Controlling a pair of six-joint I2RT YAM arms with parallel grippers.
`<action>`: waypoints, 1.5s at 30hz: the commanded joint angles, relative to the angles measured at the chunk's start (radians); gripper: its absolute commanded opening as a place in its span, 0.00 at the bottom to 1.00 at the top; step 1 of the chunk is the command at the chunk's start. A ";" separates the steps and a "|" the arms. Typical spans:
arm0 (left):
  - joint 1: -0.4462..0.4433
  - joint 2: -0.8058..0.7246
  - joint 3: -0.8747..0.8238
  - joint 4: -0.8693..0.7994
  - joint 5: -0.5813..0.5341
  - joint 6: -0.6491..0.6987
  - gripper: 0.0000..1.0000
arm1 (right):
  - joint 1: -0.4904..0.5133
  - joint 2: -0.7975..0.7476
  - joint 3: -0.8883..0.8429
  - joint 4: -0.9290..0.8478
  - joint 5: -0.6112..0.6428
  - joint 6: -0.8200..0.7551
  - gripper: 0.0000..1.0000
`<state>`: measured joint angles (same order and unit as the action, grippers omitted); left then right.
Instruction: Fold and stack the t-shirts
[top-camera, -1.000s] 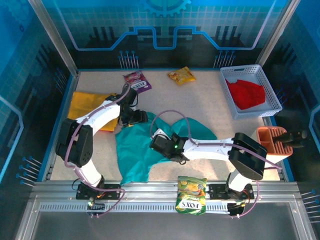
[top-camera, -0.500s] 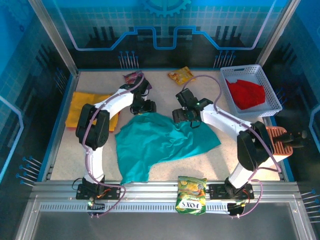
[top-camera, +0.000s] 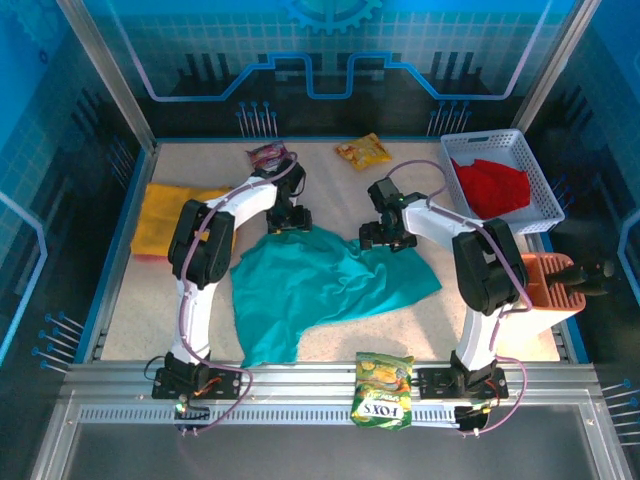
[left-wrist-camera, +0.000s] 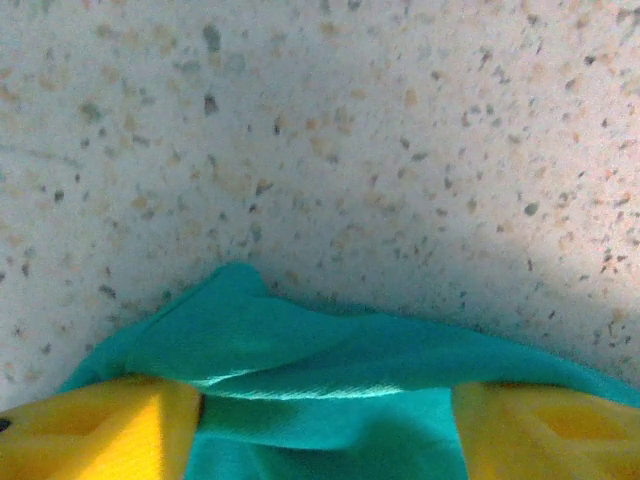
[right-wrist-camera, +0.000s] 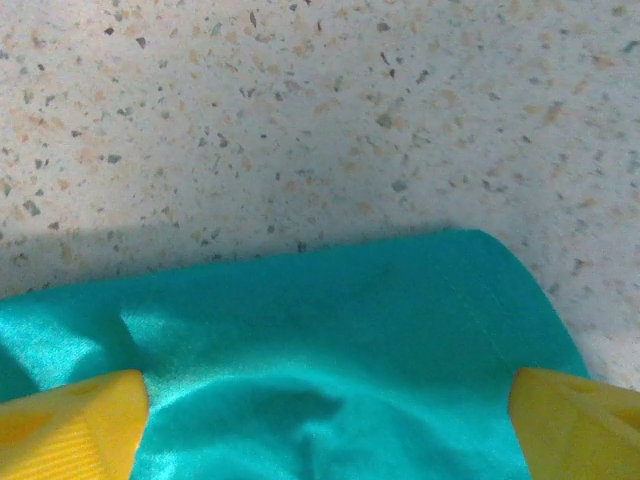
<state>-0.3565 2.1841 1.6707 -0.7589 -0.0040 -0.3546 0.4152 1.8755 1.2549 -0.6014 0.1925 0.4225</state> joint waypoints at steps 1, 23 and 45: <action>0.002 0.040 0.036 -0.027 -0.021 0.026 0.63 | -0.006 0.058 0.017 0.033 -0.020 -0.008 0.89; -0.055 -0.467 -0.183 -0.029 -0.337 -0.006 0.00 | 0.008 -0.479 -0.368 0.234 0.293 0.174 0.00; -0.390 -0.949 -0.923 0.092 -0.285 -0.474 0.87 | 0.086 -0.731 -0.579 0.032 0.288 0.305 0.70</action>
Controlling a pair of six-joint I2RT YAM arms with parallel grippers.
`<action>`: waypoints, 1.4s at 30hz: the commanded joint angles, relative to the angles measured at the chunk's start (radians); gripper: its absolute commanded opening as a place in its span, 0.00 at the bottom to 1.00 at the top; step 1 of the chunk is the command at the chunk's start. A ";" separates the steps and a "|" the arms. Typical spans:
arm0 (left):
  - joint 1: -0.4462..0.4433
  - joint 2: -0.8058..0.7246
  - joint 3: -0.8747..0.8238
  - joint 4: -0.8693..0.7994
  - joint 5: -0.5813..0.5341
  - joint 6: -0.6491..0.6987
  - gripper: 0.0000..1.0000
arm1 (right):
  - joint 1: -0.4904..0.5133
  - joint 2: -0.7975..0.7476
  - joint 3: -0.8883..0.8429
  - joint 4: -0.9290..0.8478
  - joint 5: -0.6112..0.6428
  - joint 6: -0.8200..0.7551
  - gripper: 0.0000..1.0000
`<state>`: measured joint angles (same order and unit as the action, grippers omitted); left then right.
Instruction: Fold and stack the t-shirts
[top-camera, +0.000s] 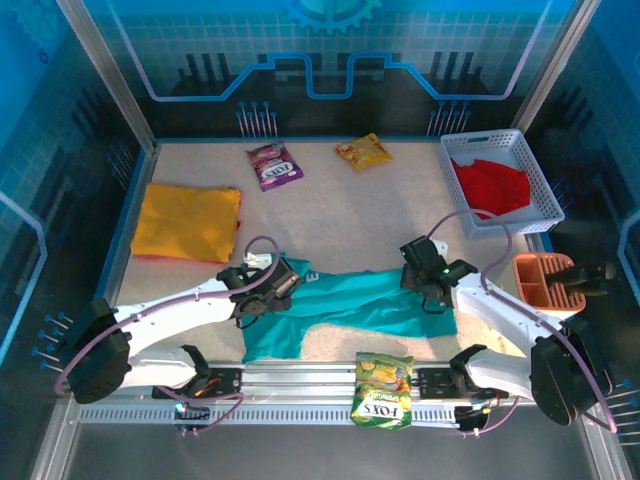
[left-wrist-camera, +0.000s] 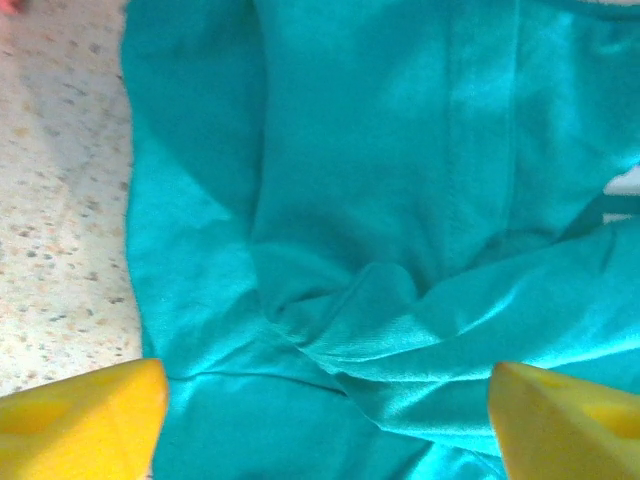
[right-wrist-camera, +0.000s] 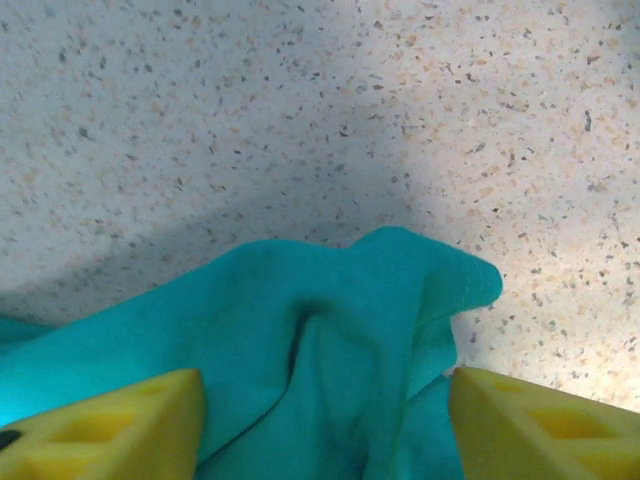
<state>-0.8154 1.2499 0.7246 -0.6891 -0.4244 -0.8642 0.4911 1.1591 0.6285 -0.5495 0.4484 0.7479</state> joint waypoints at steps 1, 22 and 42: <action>0.114 -0.017 0.034 0.030 0.184 0.068 0.87 | 0.010 -0.013 0.057 -0.016 0.032 -0.034 0.73; 0.377 0.463 0.448 0.063 0.357 0.460 0.56 | -0.023 0.066 0.146 0.043 -0.048 -0.147 0.82; 0.318 0.561 0.496 -0.046 0.188 0.469 0.28 | -0.060 0.075 0.137 0.081 -0.093 -0.157 0.82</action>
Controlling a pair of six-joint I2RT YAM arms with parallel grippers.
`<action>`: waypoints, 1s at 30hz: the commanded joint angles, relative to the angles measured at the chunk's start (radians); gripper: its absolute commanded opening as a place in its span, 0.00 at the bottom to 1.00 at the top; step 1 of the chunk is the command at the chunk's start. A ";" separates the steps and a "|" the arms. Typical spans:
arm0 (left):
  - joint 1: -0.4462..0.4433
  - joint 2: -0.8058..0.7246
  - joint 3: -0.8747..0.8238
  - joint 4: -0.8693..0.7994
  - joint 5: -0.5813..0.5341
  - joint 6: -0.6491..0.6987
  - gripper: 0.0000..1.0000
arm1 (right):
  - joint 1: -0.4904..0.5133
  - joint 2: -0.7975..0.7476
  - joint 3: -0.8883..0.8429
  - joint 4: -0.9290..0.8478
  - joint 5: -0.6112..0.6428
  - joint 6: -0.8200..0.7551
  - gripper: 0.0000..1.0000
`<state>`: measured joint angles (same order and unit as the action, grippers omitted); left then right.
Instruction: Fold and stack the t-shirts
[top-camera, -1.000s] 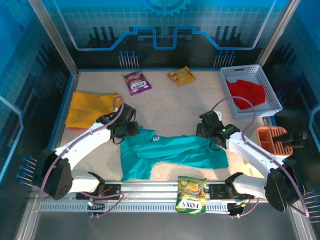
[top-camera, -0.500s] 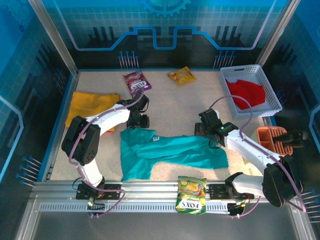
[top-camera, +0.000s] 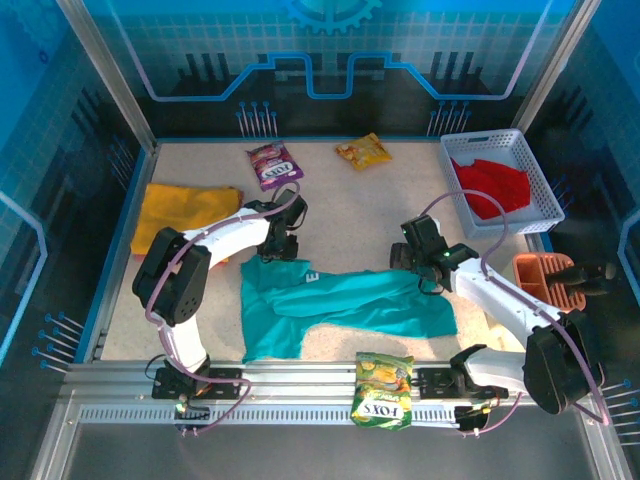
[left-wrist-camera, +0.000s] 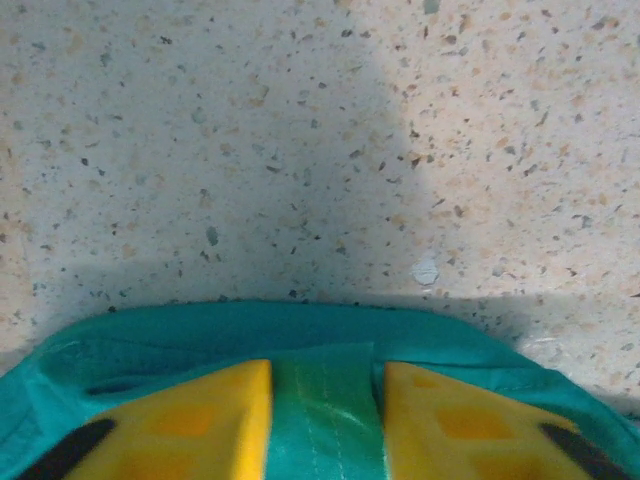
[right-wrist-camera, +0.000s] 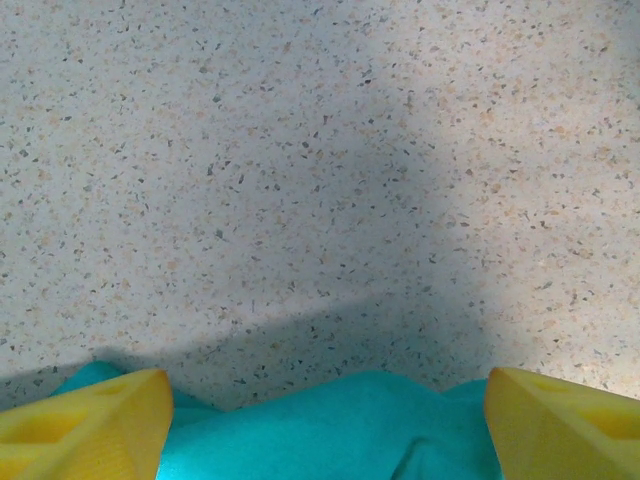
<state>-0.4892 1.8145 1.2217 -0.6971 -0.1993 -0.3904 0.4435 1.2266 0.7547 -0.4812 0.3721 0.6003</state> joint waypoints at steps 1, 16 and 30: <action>-0.009 -0.004 0.001 -0.038 -0.039 -0.007 0.26 | -0.012 0.009 0.011 0.013 -0.018 -0.010 0.82; 0.005 -0.119 0.152 -0.179 -0.055 0.000 0.00 | -0.033 -0.020 0.005 -0.003 0.002 -0.013 0.82; 0.180 -0.098 0.623 -0.195 0.110 -0.006 0.00 | -0.052 -0.055 -0.005 -0.004 -0.001 -0.002 0.82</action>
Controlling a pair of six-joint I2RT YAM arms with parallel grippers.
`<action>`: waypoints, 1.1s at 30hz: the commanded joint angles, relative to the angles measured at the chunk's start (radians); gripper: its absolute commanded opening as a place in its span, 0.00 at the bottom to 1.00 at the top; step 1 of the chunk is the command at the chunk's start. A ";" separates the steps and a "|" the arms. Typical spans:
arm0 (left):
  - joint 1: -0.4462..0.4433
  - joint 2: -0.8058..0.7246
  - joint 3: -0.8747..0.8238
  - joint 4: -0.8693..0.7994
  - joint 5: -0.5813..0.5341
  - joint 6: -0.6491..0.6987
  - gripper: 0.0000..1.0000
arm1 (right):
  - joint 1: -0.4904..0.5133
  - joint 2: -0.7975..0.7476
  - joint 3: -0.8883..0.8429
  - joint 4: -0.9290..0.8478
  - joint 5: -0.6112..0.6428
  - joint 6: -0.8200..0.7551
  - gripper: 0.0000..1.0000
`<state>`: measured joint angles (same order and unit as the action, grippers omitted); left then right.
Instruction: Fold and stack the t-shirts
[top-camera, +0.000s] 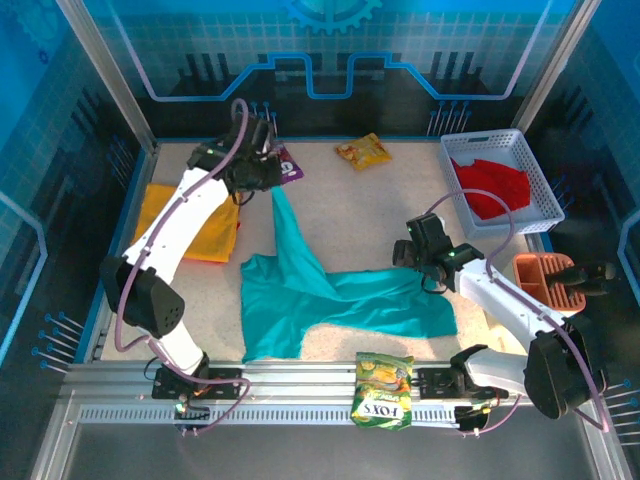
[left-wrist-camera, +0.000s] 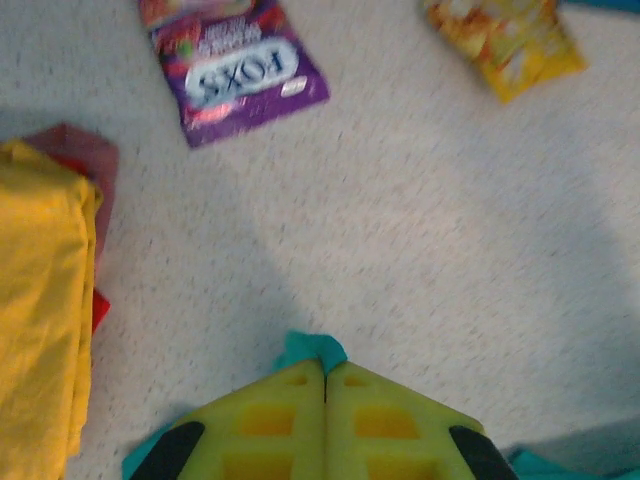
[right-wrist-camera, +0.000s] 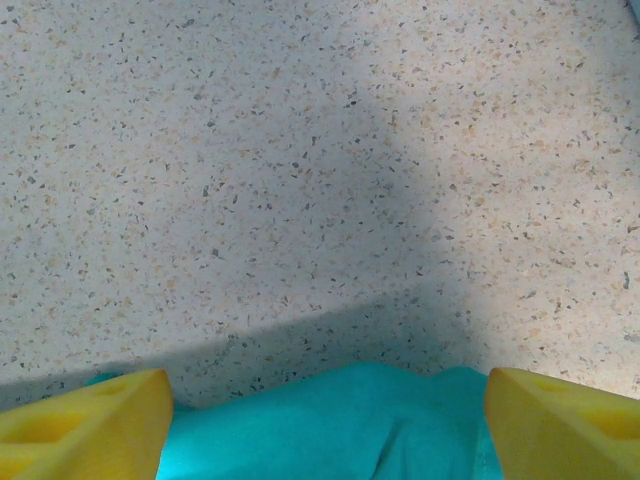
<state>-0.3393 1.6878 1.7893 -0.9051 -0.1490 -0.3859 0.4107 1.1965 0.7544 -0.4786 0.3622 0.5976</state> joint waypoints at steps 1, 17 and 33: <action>0.048 0.037 0.079 0.034 0.067 -0.026 0.00 | -0.020 -0.029 -0.007 -0.006 0.009 0.001 0.82; 0.226 0.456 0.631 0.152 0.039 -0.036 0.29 | -0.042 -0.078 -0.033 -0.038 -0.006 0.010 0.82; 0.143 0.113 -0.153 0.300 0.118 -0.095 0.76 | -0.172 0.246 0.134 0.030 -0.020 -0.017 0.83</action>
<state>-0.1493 1.9324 1.7443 -0.6842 -0.0467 -0.4698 0.2703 1.3758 0.8314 -0.4808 0.3359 0.5957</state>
